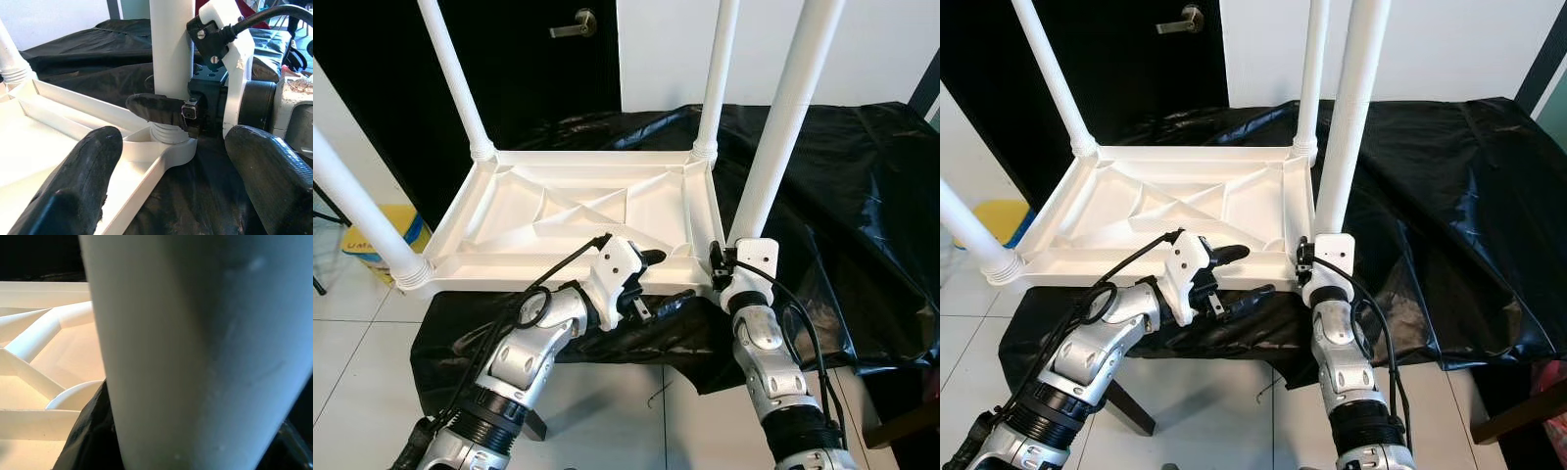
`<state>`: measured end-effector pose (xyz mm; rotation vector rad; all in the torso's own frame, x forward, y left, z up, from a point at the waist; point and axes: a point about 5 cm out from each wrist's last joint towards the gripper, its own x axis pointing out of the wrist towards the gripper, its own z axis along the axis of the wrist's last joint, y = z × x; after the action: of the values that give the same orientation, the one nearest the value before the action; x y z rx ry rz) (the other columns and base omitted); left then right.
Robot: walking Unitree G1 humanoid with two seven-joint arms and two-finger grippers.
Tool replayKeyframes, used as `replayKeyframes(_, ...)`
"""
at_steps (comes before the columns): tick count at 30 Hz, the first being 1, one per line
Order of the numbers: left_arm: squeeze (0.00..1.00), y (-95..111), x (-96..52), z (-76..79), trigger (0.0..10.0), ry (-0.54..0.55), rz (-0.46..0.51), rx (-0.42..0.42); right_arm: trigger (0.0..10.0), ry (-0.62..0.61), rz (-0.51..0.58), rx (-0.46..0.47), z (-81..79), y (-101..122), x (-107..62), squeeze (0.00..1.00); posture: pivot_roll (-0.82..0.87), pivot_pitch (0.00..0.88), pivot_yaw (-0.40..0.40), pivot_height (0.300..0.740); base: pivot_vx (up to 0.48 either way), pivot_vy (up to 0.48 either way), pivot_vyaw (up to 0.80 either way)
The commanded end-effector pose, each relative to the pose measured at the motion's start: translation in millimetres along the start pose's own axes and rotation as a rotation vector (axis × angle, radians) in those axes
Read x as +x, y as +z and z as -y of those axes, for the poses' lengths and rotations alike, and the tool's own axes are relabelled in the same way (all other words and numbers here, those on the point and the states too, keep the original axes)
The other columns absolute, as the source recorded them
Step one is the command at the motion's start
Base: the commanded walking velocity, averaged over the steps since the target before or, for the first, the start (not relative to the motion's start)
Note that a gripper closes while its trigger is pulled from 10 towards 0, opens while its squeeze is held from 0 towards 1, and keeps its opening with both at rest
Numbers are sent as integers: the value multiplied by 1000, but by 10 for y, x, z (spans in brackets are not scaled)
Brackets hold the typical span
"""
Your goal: Building children table
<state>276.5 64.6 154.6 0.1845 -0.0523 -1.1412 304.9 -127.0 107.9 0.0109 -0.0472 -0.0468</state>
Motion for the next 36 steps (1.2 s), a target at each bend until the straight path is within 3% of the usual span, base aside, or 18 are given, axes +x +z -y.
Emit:
replayKeyframes(1, 0, -14, -13, 22, 10000, -10, -6, -7, 10000, -7, -87, 15, -7, -161, -57, 0, -103, 0, 6, 740, 0, 0, 0)
replayKeyframes(12, 0, -16, -18, 26, 10000, -3, -5, -14, 10000, -30, -69, 12, -59, -86, -88, 0, -103, 3, 2, 740, 0, 0, 0)
replayKeyframes(13, 0, -17, -18, 25, 10000, -2, -5, -14, 10000, -31, -65, 10, -49, -80, -89, 725, -103, 3, 2, 740, 0, 0, 0)
replayKeyframes(14, 0, -17, -18, 25, 10000, -2, -5, -14, 10000, -31, -65, 10, -49, -80, -89, 725, -103, 3, 2, 740, 0, 0, 0)
replayKeyframes(15, 0, -17, -17, 25, 10000, -2, -5, -14, 10000, -31, -62, 9, -41, -74, -90, 1000, -104, 3, 3, 740, 0, 0, 0)
replayKeyframes(22, 0, -18, -16, 27, 10000, -1, -6, -14, 10000, -11, -36, 10, -19, -45, -94, 1000, -105, 1, 3, 740, 0, 0, 0)
replayKeyframes(26, 0, -16, -21, 23, 10000, 0, -6, -14, 10000, 109, 8, 16, 135, -28, -132, 1000, -106, 3, 5, 740, 0, 0, 0)
replayKeyframes(28, 0, -16, -21, 23, 10000, 0, -6, -14, 10000, 109, 8, 16, 135, -28, -132, 1000, -106, 3, 5, 740, 0, 0, 0)
replayKeyframes(29, 0, -16, -23, 22, 10000, 0, -7, -14, 10000, 158, 10, 9, 177, -27, -134, 184, -106, 3, 7, 740, 0, 0, 0)
replayKeyframes(31, 0, -16, -23, 22, 10000, 0, -7, -14, 10000, 158, 10, 9, 177, -27, -134, 184, -106, 3, 7, 740, 0, 0, 0)
replayKeyframes(32, 0, -14, -22, 21, 10000, -2, -7, -13, 10000, 210, 8, 7, 211, -23, -131, 0, -109, 4, 10, 740, 0, 0, 0)
replayKeyframes(35, 0, -14, -22, 19, 10000, -4, -8, -12, 10000, 269, 2, 2, 243, -19, -125, 0, -112, 3, 16, 740, 0, 0, 0)
replayKeyframes(36, 0, -13, -20, 17, 10000, -6, -9, -12, 10000, 340, -2, -17, 274, -10, -114, 0, -112, 2, 17, 740, 0, 0, 0)
